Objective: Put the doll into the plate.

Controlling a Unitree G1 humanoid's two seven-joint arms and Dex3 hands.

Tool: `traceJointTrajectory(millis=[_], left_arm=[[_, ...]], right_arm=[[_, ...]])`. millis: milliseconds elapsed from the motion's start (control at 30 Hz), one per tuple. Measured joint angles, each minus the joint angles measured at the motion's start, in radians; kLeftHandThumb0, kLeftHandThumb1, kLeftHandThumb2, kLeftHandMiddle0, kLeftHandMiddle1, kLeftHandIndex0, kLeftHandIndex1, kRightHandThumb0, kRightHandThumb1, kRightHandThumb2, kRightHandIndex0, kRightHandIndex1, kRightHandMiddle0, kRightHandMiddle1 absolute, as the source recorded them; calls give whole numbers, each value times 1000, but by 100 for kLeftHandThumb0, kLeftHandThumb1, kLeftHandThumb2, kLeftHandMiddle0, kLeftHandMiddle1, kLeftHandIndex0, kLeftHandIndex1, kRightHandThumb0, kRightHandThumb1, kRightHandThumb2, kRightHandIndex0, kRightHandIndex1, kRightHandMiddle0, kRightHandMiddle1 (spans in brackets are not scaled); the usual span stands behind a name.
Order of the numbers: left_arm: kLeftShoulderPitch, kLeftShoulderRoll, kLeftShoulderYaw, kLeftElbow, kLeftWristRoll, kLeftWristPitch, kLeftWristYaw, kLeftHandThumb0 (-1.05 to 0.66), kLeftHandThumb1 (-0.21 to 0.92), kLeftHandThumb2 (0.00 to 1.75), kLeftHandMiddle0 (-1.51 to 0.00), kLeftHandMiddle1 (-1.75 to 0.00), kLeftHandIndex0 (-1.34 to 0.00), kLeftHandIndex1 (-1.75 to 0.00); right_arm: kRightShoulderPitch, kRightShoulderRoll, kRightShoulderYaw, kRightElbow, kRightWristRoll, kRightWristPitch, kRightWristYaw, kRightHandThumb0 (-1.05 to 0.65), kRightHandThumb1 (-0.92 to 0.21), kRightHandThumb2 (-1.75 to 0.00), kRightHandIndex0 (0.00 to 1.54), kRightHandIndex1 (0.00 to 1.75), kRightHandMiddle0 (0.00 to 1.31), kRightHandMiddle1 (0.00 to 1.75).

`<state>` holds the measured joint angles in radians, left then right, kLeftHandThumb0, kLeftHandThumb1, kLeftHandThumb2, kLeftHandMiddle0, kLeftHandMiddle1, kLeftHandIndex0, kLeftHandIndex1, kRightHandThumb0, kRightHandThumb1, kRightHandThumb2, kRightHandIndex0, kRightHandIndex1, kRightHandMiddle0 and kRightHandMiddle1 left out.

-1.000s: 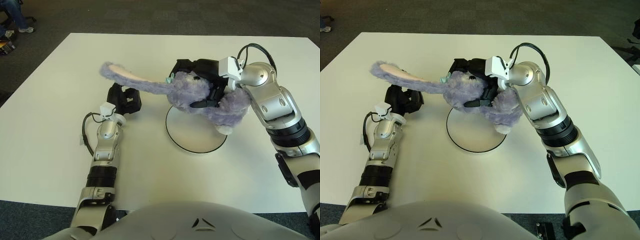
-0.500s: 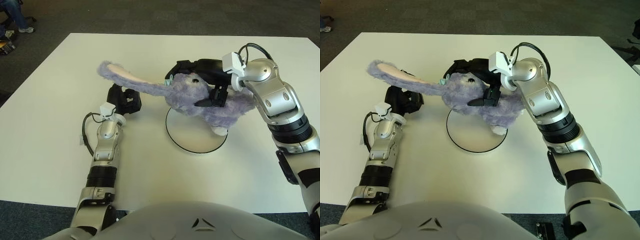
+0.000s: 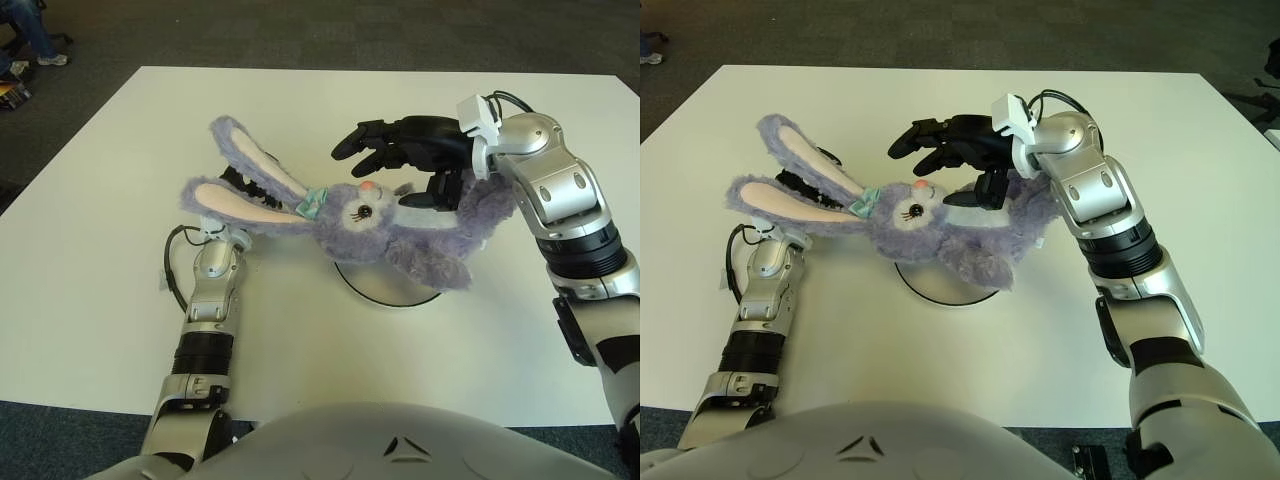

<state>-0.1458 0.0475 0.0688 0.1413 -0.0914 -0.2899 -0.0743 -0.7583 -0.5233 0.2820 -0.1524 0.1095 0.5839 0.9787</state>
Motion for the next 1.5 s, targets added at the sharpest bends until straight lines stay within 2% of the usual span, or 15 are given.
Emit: traceJointTrajectory(millis=[167, 233, 433, 633, 733, 867, 1033, 1167, 1367, 1500], left_arm=[[-2, 0, 0, 3, 0, 0, 0, -41, 56, 101, -109, -175, -42, -175], [-2, 0, 1, 3, 0, 0, 0, -41, 56, 101, -109, -175, -42, -175], [-2, 1, 2, 5, 0, 0, 0, -41, 56, 100, -109, -175, -42, -175], [-6, 2, 2, 12, 0, 0, 0, -41, 56, 100, -109, -175, -42, -175], [-6, 2, 2, 12, 0, 0, 0, -41, 56, 100, -108, -175, -42, -175], [-10, 2, 2, 18, 0, 0, 0, -41, 56, 100, -108, -175, -42, -175], [-18, 1, 6, 24, 0, -1, 0, -41, 56, 101, -109, -175, -42, -175], [-12, 2, 10, 26, 0, -1, 0, -41, 56, 101, -110, -175, -43, -175], [-14, 8, 14, 33, 0, -2, -2, -41, 55, 102, -110, -175, -43, -175], [-19, 12, 17, 41, -2, -4, -7, -41, 55, 102, -110, -175, -43, -175]], right_arm=[[-7, 0, -4, 36, 2, -40, 14, 6, -12, -131, 0, 40, 0, 62], [-8, 0, -8, 48, 11, -43, 21, -3, -14, -126, 0, 37, 0, 63], [-35, -1, -26, 125, 69, 8, 75, -26, -19, -113, 5, 40, 0, 69], [-89, -25, -50, 186, 83, 32, 110, -33, -20, -108, 9, 42, 0, 76], [-103, -41, -58, 182, 67, 7, 97, -32, -19, -109, 8, 42, 0, 79], [-99, -69, -67, 174, 32, -77, 71, -25, -15, -114, 6, 40, 0, 80], [-49, -143, -145, 145, 34, -150, 70, -9, -11, -122, 6, 38, 0, 72], [-32, -190, -190, 142, 34, -136, 55, 2, -11, -127, 6, 35, 0, 65], [-40, -205, -237, 168, 44, -76, 7, 9, -12, -132, 14, 37, 0, 61], [-42, -201, -325, 205, 61, -61, -79, 10, -12, -134, 18, 41, 0, 74]])
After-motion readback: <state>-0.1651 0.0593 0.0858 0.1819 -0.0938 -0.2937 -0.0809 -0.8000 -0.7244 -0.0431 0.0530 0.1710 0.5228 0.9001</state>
